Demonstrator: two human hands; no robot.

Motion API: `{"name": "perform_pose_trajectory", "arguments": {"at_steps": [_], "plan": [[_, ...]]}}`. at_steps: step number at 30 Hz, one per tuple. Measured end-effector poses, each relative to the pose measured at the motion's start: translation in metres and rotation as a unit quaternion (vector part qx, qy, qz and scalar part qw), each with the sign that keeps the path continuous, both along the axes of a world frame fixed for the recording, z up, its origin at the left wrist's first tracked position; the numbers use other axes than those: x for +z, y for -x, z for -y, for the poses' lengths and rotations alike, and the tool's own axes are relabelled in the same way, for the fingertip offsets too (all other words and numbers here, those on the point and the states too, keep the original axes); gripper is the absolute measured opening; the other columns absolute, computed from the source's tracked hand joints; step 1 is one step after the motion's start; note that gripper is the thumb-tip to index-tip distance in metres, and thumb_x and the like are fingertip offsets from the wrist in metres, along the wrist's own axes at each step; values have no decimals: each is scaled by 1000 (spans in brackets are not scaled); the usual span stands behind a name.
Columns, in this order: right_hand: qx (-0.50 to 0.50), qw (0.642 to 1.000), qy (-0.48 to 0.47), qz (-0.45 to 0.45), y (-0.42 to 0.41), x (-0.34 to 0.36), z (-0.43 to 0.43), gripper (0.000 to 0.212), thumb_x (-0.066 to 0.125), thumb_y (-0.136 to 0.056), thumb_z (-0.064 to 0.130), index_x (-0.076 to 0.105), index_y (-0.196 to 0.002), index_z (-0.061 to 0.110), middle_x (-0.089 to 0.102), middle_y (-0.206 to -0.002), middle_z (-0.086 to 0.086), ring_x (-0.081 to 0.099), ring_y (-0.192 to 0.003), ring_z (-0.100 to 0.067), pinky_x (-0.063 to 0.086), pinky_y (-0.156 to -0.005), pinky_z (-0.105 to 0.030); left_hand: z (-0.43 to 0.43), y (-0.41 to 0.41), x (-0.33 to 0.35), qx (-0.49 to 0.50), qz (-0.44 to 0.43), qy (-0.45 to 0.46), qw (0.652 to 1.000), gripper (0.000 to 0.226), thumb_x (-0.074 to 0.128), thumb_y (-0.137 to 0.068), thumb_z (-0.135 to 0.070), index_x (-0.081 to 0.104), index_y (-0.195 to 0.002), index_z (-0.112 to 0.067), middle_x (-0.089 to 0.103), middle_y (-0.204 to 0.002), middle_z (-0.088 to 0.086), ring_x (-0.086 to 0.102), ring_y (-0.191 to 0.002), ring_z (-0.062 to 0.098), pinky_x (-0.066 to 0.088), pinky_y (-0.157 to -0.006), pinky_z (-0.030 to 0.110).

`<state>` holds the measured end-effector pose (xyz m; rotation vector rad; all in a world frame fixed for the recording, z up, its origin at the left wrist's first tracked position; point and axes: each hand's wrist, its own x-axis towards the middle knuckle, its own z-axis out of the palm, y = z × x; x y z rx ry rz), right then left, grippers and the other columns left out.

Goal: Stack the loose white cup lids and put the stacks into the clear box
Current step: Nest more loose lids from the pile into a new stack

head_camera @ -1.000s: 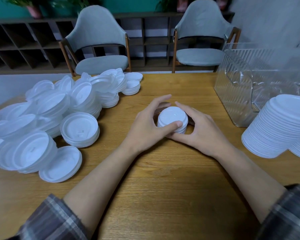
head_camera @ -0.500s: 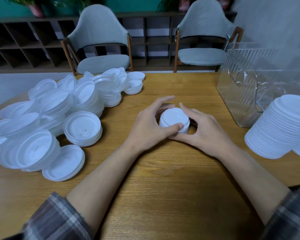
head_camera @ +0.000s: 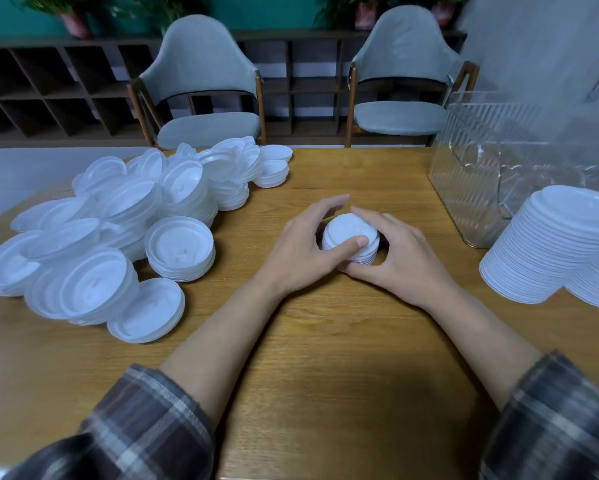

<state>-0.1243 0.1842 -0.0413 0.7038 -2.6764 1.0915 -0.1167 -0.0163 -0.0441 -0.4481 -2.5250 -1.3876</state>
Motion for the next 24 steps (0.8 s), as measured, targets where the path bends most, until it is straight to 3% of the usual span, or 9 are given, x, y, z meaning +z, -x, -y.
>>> {"name": "perform_pose_trajectory", "arguments": {"at_steps": [6, 11, 15, 20, 24], "plan": [[-8, 1000, 13, 5, -25, 3, 17, 88, 90, -72, 50, 54, -150, 28, 63, -130, 11, 55, -121, -3, 29, -95, 1, 12, -37, 4, 73, -106, -12, 992, 33, 71, -99, -28, 68, -130, -18, 67, -122, -9, 60, -120, 3, 53, -101, 35], [-7, 1000, 22, 3, -53, 3, 29, 90, 91, -70, 51, 56, -149, 27, 64, -130, 10, 57, -123, -6, 36, -100, -11, 26, -77, 4, 100, -173, 17, 980, 19, 68, -100, -18, 70, -118, -13, 66, -113, -6, 61, -109, 5, 52, -93, 31], [-9, 1000, 24, -7, -71, 3, 40, 92, 90, -68, 57, 57, -148, 26, 65, -128, 12, 57, -119, -2, 31, -96, 0, 38, -110, 3, 108, -198, 68, 972, 18, 65, -101, -18, 70, -117, -13, 62, -111, -4, 62, -105, 13, 52, -89, 35], [2, 1000, 11, -9, -80, 1, 48, 92, 89, -68, 56, 56, -149, 28, 64, -131, 10, 55, -125, -7, 34, -103, -17, 72, -135, 5, 165, -265, 185, 932, 26, 69, -96, -23, 71, -118, -10, 62, -120, 7, 62, -107, 25, 51, -89, 40], [5, 1000, 0, -8, -81, 0, 49, 90, 91, -70, 52, 55, -149, 31, 63, -130, 10, 53, -122, -4, 31, -98, -12, 118, -149, 13, 234, -290, 281, 884, 38, 73, -90, -38, 71, -119, -13, 61, -134, 10, 59, -118, 31, 43, -101, 47]]}}
